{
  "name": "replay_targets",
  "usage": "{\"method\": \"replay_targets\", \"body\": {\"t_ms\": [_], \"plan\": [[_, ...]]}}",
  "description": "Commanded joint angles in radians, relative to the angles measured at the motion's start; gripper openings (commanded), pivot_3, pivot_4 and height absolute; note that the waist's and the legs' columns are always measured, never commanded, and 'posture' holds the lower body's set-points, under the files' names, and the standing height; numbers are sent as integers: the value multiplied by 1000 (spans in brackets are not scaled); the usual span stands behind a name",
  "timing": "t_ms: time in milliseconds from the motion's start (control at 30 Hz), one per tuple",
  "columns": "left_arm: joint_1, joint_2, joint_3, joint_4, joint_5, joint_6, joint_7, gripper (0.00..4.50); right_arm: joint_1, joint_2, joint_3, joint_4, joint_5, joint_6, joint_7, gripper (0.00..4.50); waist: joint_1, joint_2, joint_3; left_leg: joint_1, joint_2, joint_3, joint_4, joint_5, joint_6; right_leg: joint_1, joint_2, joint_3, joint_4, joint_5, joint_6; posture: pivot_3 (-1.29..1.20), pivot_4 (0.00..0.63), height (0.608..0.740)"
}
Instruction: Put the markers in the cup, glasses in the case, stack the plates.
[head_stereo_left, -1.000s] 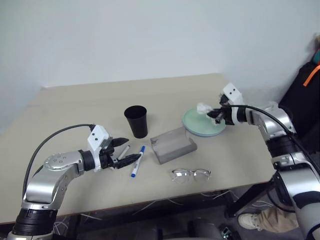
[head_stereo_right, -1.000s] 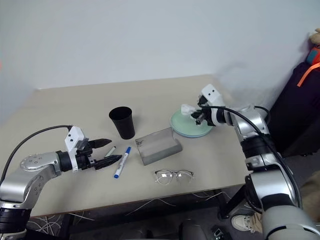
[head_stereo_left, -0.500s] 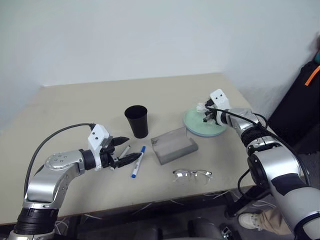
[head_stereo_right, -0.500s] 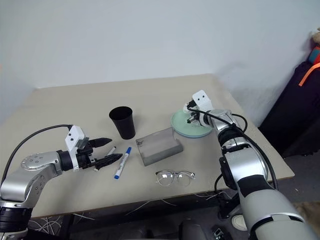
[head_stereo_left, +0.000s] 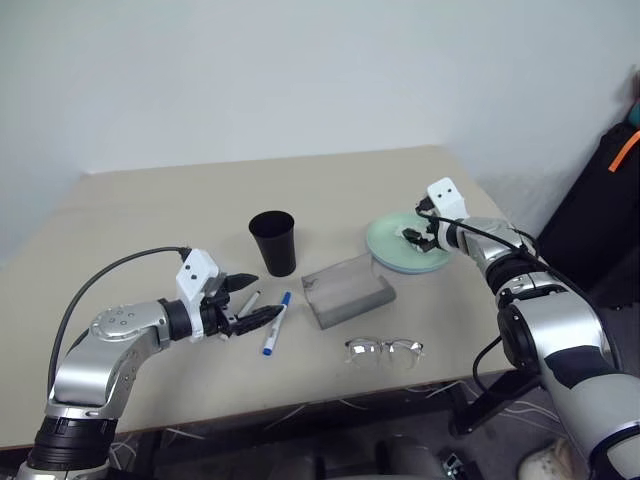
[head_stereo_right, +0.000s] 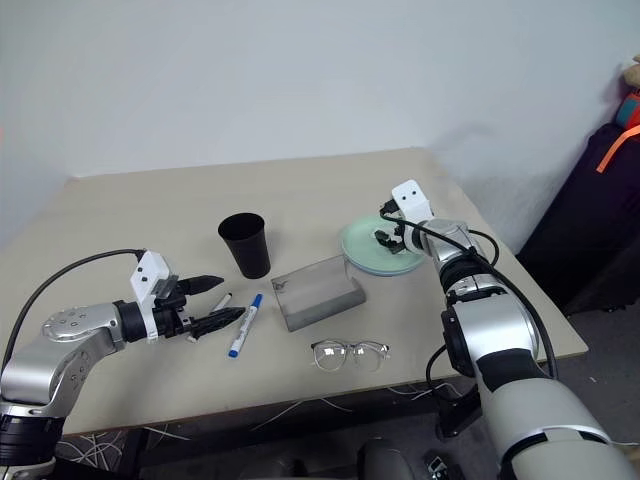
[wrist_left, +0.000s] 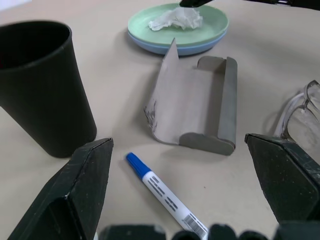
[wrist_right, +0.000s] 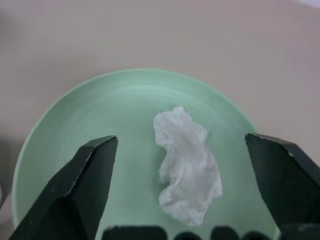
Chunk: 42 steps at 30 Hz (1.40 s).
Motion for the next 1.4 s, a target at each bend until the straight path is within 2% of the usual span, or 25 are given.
{"method": "replay_targets", "body": {"t_ms": [33,67,200,300,433,667,900,1400], "plan": [[-49,-5,-51,-17,34,-45,-14,4500,-33,-60,-21,-126,20,12,104,4471,3,1,0,0,0,0,0,0,0,0,0,0,0,0,0,0,0,732],[-54,-6,-59,-15,39,-49,-16,4500,-28,-66,-23,-143,22,19,123,4471,3,1,0,-1,-1,0,0,0,0,0,0,0,0,0,0,0,0,732],[-131,-12,-168,16,126,-115,-45,4500,137,-173,-20,-569,134,202,442,4471,6,1,0,0,-1,-2,0,0,0,2,0,0,-1,0,1,0,0,732],[-189,-21,-238,44,178,-162,-75,4500,238,-259,-36,-831,219,346,561,4471,9,1,0,0,-1,-2,1,0,0,3,0,-1,-1,0,1,0,0,732],[-264,-33,-315,79,235,-211,-120,4500,324,-371,-53,-1039,316,481,677,4471,8,2,0,0,-1,-1,3,0,0,3,0,-1,-1,0,0,0,0,732],[-434,-86,-437,185,308,-283,-234,4500,376,-520,-60,-1125,366,492,777,4471,6,2,1,2,0,0,5,0,0,3,0,-1,0,-1,0,0,0,732],[-559,-154,-578,235,379,-271,-353,4500,361,-516,-30,-1130,360,504,753,4471,6,2,1,1,0,0,8,0,0,3,0,-1,0,-1,0,0,0,732],[-758,-332,-770,321,531,-125,-413,4500,404,-539,-30,-1190,381,558,729,4471,30,2,1,-2,-1,-1,8,0,1,2,0,0,-1,-1,1,0,0,732]]}}
